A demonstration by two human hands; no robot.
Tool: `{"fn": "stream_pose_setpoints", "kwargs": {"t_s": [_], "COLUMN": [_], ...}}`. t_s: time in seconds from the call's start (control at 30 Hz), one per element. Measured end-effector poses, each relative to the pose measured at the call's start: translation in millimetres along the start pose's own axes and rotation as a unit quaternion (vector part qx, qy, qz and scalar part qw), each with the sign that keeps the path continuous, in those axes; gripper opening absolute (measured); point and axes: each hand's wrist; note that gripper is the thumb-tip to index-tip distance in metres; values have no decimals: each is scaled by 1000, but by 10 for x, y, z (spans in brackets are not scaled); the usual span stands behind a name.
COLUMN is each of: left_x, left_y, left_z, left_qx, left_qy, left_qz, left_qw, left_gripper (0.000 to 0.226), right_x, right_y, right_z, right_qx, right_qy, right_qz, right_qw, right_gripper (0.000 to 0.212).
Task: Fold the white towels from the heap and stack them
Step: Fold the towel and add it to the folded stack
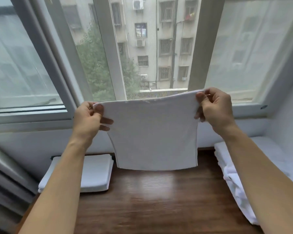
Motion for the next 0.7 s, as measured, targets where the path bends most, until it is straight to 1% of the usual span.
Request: {"fn": "stream_pose_setpoints", "kwargs": {"t_s": [0.07, 0.17, 0.3, 0.4, 0.53, 0.7], "left_x": [10, 17, 49, 104, 171, 94], "left_y": [-35, -26, 75, 241, 453, 700], "left_z": [-4, 11, 50, 68, 89, -150], "left_qx": [-2, -11, -54, -88, -89, -80], "left_qy": [4, 17, 47, 76, 80, 98], "left_qz": [4, 9, 24, 32, 41, 64], "left_qw": [1000, 1000, 997, 993, 992, 990], "left_gripper": [17, 11, 10, 12, 14, 9], "right_x": [-43, -109, -170, -145, -63, -101], "right_y": [55, 49, -136, -327, -555, -824], "right_z": [24, 61, 83, 64, 41, -230], "right_qx": [9, 39, 96, 133, 148, 145], "right_qy": [9, 52, 105, 136, 139, 136], "right_qz": [18, 22, 9, 28, 67, 39], "right_qw": [1000, 998, 990, 981, 977, 979], "right_gripper": [15, 18, 19, 16, 10, 15]}}
Point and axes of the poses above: each hand's wrist, its own z-axis towards the middle knuckle, its own x-axis out of the palm, y = z × x, and after that the axes turned 4 degrees about -z, right-handed
